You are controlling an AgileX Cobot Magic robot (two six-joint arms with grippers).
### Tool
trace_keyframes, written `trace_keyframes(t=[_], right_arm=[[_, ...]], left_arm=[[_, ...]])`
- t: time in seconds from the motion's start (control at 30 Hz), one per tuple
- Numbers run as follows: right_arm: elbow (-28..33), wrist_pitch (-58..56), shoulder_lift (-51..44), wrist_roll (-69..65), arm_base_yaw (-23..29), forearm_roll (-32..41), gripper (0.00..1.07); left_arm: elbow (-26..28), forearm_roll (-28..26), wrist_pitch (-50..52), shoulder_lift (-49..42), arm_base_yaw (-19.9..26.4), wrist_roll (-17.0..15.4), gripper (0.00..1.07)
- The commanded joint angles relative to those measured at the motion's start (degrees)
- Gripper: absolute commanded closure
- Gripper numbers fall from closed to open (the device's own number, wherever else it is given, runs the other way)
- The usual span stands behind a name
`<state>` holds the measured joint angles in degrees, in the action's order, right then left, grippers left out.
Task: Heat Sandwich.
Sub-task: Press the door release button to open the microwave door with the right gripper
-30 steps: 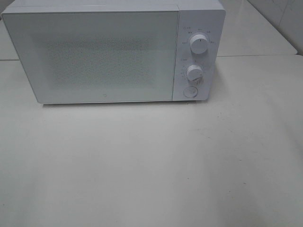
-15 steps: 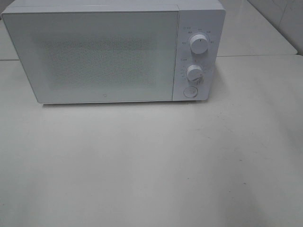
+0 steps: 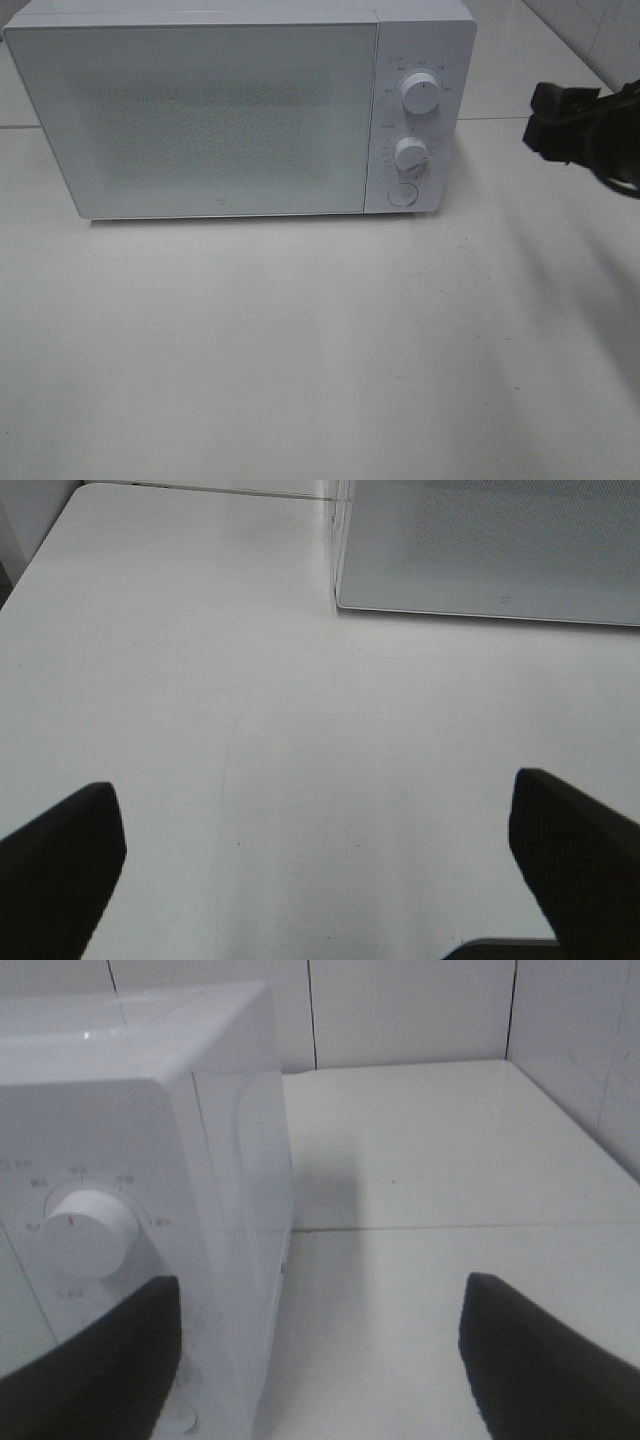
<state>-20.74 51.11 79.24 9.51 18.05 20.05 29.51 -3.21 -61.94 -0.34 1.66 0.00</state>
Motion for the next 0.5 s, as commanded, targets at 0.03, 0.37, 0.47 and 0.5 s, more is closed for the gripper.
trace_keyframes(t=[0.03,0.37,0.47,0.5], right_arm=[[0.00,3.15,4.24,1.32,3.78,3.84,0.31],[-0.11,10.26,13.75,1.43,15.24,14.27,0.31],[-0.11,12.20,15.64,1.55,18.56,18.56,0.31],[-0.17,12.83,16.21,1.55,19.65,19.94,0.31]], left_arm=[[-0.11,-0.63,0.74,-0.80,0.11,0.00,0.08],[-0.11,-0.63,0.74,-0.80,0.11,0.00,0.08],[-0.11,-0.63,0.74,-0.80,0.11,0.00,0.08],[-0.11,-0.63,0.74,-0.80,0.11,0.00,0.08]])
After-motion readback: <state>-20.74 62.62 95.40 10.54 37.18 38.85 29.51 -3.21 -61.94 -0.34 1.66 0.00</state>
